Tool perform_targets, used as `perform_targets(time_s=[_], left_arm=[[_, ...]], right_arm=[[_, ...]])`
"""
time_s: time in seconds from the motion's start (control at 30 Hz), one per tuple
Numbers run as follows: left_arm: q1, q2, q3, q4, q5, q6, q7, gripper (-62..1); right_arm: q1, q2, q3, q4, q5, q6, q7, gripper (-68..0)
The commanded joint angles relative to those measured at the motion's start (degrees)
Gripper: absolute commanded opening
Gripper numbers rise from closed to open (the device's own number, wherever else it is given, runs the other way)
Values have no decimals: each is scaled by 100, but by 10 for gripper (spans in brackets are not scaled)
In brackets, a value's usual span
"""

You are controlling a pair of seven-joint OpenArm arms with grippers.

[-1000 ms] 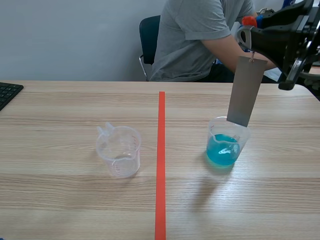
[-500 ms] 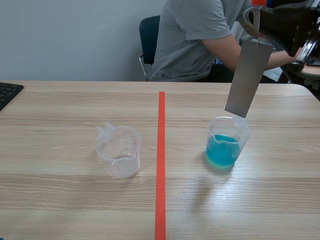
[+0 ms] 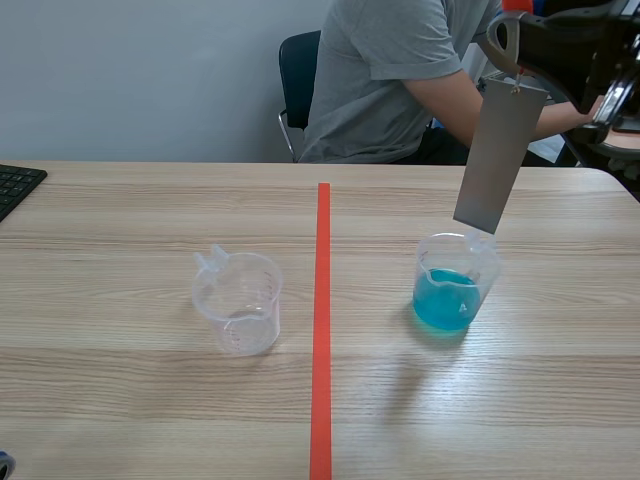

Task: Do the redox reaction experiment.
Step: 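Raise the plate and point at it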

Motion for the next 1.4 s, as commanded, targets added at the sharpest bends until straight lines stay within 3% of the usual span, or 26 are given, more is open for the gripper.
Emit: perform_targets(time_s=[0.0,0.27,0.53,0.6,0.77,0.97,1.1,1.37], left_arm=[[9,-280,-9,348,-13,-208,-107,-565],[-811,-1095,273,1029,26,-1191,-142,-565],[-2813,-1202,1886,1139,66,-1281,28,-565],[-3375,-1126,2385,1137,219,-1276,85,-565],[-4688,-577,3447,1023,291,-1178,647,-565],[-5912,234,4520,566,291,-647,920,-565],[-6566,828,5045,-24,291,-452,1060,-565],[-7602,1917,5685,-1296,286,-450,1067,-565]], right_arm=[[70,76,83,94,92,33,48,-660],[70,76,83,94,92,33,20,-660],[70,74,83,94,92,33,0,-660],[70,74,83,94,92,33,0,-660],[70,74,83,94,92,33,2,-660],[70,74,83,94,92,33,2,-660],[70,74,83,94,92,33,2,-660],[70,74,83,94,92,33,2,-660]])
